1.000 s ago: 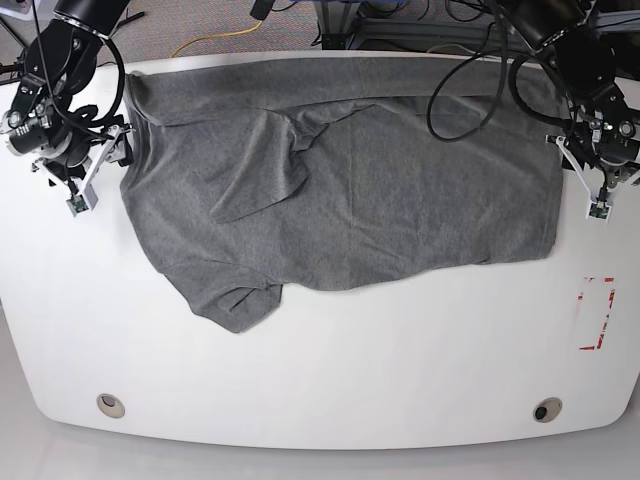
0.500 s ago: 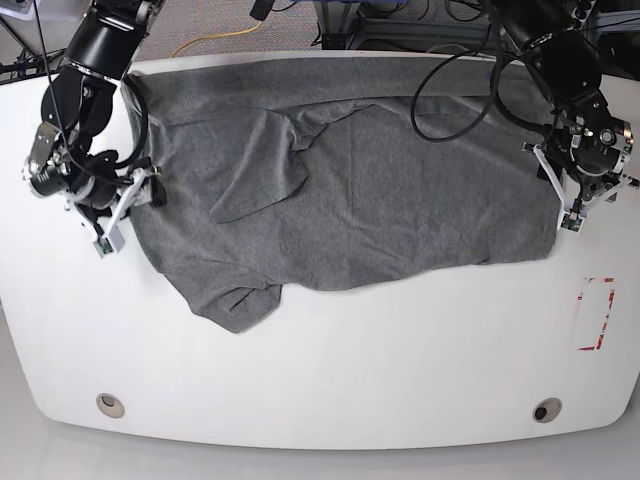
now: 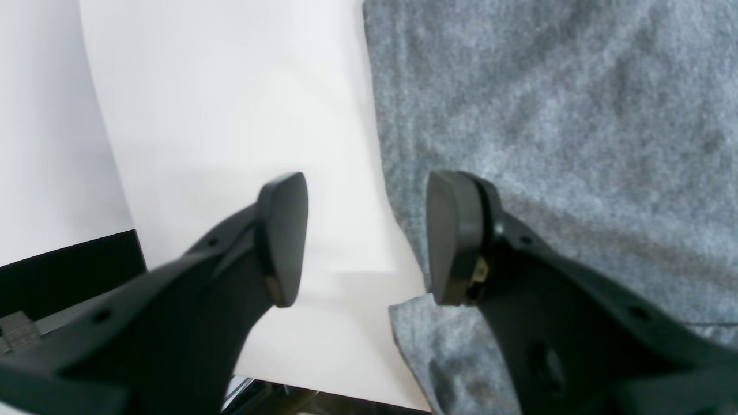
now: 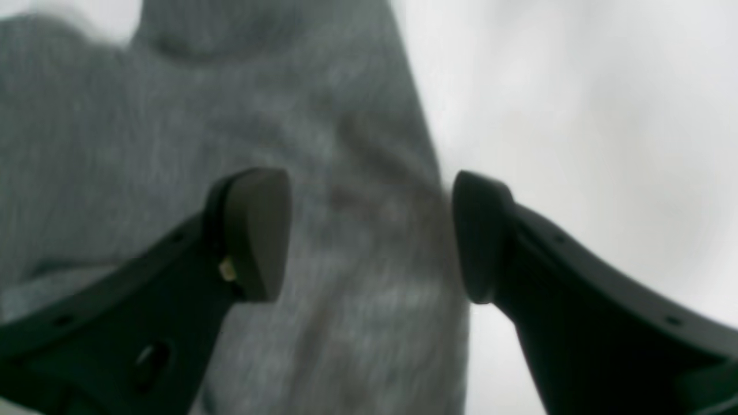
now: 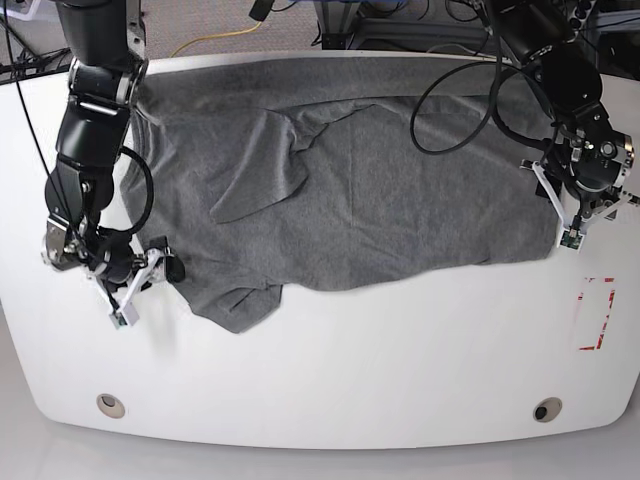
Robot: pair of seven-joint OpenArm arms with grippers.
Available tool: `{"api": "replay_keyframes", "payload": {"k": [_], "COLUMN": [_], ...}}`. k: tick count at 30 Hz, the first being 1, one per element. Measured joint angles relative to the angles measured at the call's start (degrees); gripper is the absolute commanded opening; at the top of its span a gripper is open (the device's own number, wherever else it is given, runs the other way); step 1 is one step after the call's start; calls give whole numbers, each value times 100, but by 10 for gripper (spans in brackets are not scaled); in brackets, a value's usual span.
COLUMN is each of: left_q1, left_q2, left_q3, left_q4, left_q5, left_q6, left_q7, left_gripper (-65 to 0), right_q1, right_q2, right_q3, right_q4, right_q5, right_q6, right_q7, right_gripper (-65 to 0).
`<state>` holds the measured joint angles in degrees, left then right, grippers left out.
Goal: Fold the T-shirt properly
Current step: 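Release the edge and move both grippers to the opposite hem corners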
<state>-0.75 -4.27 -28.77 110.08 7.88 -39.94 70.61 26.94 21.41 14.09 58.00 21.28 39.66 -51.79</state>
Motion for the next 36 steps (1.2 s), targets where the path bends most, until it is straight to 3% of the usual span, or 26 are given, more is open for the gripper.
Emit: {"api": "replay_keyframes", "payload": {"k": [9, 13, 17, 22, 28, 30, 36], "left_q1": [44, 74, 57, -17, -623, -826, -1451], "left_q2": [-4, -4, -4, -2, -24, -33, -166], "left_q3": [-20, -20, -20, -20, -17, -9, -26], "left_q4": [0, 0, 0, 0, -319, -728, -2041], "left_q5": [9, 15, 9, 11, 48, 28, 39], "left_q6": [-2, -2, -2, -2, -2, 0, -9], "left_q7": [2, 9, 4, 7, -20, -13, -9], "left_gripper": [-344, -344, -344, -342, -336, -326, -267], "right_q1": [717, 732, 763, 645, 632, 632, 629], "right_q2": [17, -11, -15, -129, -385, -433, -457], "right_q3": [-107, -101, -98, -85, -81, -61, -85], "right_q4": [-1888, -2479, -2675, -2627, -2623, -2623, -2625], "right_q5": [-1513, -1679, -1657, -1596, -1530, -1541, -1530], "right_q6": [-4, -2, 4, -20, 4, 4, 44], "right_q7": [1622, 2284, 2446, 2592, 2612, 2599, 2575], "right_gripper": [-233, -233, -238, -355, -583, -631, -650]}}
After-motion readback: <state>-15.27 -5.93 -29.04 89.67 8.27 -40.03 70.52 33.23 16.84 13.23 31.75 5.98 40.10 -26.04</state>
